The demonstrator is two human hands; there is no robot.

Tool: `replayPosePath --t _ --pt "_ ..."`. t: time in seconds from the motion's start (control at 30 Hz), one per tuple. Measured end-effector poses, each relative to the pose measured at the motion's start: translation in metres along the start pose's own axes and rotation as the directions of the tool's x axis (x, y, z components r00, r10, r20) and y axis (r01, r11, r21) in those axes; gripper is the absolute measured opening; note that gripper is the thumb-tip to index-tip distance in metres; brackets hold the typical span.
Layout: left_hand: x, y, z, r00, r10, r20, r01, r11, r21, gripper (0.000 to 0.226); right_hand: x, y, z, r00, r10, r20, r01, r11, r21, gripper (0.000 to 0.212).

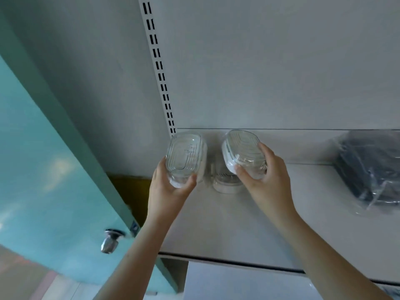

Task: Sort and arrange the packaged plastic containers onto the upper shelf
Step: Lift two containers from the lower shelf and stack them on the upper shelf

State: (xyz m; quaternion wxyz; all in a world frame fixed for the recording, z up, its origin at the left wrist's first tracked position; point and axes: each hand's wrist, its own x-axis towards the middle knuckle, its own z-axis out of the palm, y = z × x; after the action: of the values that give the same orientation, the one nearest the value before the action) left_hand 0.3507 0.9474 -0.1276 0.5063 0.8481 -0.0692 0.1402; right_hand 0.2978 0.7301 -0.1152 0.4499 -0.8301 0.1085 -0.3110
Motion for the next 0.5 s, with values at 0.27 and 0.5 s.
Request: replayPosePath --t 0.27,0.5 --pt "0.029 -0.006 0.005 0.998 -0.024 0.057 0.024 1.000 0.003 0.070 0.010 -0.009 0.017 0.999 0.043 0.011 -0.043 0.997 -0.062 0.080" --pt "0.027 -0.007 0.004 0.993 -0.042 0.108 0.038 0.998 0.040 0.080 -0.005 -0.007 0.040 0.994 0.093 0.063 -0.076 0.971 -0.225 0.089"
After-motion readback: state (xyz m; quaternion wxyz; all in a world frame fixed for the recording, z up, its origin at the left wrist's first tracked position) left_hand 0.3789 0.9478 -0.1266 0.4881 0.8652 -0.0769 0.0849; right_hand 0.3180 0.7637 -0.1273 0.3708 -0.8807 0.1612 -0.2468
